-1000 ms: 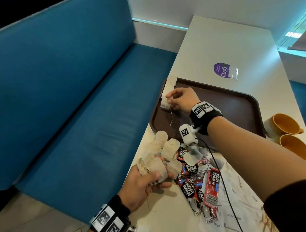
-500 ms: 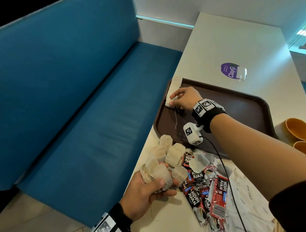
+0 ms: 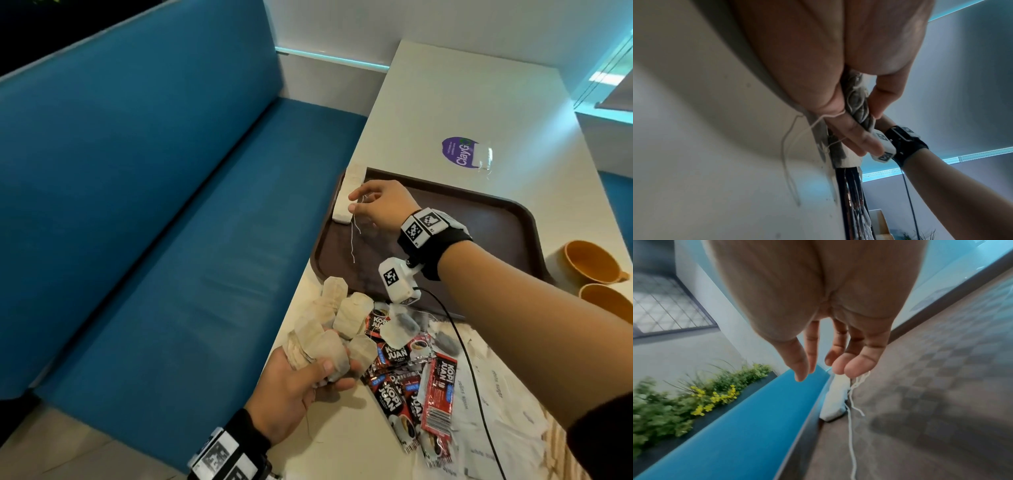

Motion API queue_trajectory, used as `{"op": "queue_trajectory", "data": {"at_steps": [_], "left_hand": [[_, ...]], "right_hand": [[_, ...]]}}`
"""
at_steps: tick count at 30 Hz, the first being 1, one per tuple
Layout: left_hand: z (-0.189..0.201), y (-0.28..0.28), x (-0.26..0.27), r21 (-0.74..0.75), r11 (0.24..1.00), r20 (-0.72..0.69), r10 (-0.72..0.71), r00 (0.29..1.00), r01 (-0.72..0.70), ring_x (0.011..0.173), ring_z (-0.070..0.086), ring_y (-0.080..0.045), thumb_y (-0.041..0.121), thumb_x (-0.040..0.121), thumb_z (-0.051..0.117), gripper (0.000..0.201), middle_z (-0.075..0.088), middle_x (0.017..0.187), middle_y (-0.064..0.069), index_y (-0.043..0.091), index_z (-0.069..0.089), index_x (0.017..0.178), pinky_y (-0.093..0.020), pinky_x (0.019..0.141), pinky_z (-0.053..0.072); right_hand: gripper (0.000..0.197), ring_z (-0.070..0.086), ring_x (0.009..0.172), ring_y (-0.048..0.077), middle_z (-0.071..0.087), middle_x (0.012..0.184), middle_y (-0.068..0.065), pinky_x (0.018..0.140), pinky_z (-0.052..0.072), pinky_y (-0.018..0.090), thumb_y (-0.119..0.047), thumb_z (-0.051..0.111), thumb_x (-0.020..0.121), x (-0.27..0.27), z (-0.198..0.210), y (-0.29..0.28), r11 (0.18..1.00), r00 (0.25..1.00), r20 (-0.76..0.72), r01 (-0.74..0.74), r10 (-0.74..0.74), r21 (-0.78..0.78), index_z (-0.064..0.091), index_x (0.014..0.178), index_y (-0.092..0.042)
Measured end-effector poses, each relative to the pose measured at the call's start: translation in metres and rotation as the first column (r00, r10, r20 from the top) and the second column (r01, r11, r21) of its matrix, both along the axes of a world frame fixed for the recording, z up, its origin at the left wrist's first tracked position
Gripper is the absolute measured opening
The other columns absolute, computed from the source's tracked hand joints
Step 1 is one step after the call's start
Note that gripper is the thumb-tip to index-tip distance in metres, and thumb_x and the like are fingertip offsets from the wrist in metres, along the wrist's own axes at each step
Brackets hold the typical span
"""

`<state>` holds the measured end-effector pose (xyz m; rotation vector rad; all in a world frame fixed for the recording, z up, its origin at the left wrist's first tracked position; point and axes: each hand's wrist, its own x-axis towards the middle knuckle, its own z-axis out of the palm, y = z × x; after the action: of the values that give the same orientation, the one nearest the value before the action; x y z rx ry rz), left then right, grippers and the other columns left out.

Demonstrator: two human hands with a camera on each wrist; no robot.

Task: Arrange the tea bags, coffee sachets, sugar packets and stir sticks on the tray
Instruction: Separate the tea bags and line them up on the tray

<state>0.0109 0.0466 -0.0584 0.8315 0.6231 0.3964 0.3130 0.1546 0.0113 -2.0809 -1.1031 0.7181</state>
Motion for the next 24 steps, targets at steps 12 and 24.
{"op": "queue_trajectory", "data": {"at_steps": [12,24], "left_hand": [[0.006,-0.004,0.001,0.011,0.998,-0.008,0.06,0.998,-0.06,0.081,0.076,-0.032,0.017,0.082,0.07,0.04,0.072,0.11,-0.029,0.006,0.067,0.12,-0.036,0.059,0.06],[0.013,-0.009,-0.003,0.038,0.999,0.089,0.0,0.996,-0.003,0.096,0.07,-0.04,0.002,0.081,0.072,0.039,0.07,0.117,-0.027,0.017,0.074,0.117,-0.04,0.066,0.063]], "right_hand": [[0.011,0.066,0.072,0.004,0.075,0.095,0.003,0.073,0.061,0.031,-0.021,0.078,0.088,-0.086,0.052,-0.136,0.988,0.98,-0.168,-0.083,0.105,0.131,0.076,0.099,-0.023],[0.024,0.065,0.07,0.014,0.073,0.094,0.005,0.073,0.059,0.034,-0.021,0.078,0.089,-0.142,-0.006,-0.211,0.995,0.91,-0.414,0.048,-0.006,0.09,0.072,0.112,-0.022]]}}
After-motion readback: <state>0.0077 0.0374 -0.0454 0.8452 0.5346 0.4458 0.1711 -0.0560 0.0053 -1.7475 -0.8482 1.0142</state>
